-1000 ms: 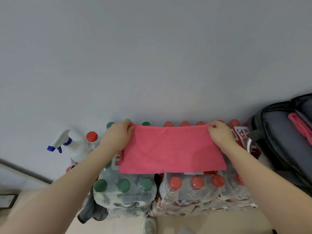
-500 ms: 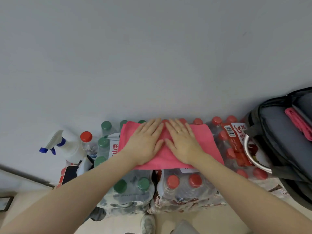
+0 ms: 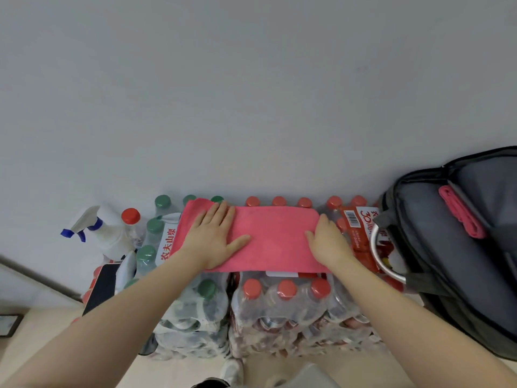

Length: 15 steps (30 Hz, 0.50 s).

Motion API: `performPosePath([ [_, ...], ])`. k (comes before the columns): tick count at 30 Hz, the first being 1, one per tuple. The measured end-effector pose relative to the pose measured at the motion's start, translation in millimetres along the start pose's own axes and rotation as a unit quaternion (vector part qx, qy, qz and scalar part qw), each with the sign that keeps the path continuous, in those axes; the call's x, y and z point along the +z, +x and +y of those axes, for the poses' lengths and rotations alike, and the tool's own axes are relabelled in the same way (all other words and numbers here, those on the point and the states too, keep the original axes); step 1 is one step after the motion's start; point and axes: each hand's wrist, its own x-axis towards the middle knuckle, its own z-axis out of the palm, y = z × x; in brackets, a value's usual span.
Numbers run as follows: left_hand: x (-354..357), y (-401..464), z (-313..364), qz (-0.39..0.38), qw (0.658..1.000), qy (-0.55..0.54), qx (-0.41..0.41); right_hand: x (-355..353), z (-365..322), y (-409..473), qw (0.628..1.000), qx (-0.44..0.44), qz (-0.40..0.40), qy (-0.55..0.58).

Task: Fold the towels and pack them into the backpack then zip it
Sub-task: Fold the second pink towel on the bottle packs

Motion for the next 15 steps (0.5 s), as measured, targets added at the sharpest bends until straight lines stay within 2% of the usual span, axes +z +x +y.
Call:
performPosePath([
  [2, 4, -5, 13, 0.005, 1.000, -0.012, 0.028, -8, 0, -1, 1.000, 0.014, 0.006, 0.026],
  [4, 6, -9, 26, 0.002, 0.998, -0.019, 0.064, -13, 2, 2, 0.982, 0.064, -0.029, 0.175],
  [6, 7, -12, 40, 0.003, 0.996, -0.014, 0.091, -19, 6, -2, 0.914, 0.128, -0.080, 0.376],
  [7, 6, -12, 47, 0.002, 0.995, -0.009, 0.100, -22, 9, -4, 0.884, 0.144, -0.099, 0.433],
  [9, 6, -10, 62, -0.004, 0.993, 0.008, 0.118, -28, 16, -6, 0.864, 0.136, -0.109, 0.472],
  [11, 6, -6, 78, -0.017, 0.991, 0.021, 0.128, -35, 22, -7, 0.876, 0.104, -0.084, 0.464],
  [15, 8, 3, 116, -0.043, 0.992, 0.030, 0.115, -49, 32, -8, 0.946, -0.017, 0.031, 0.322],
])
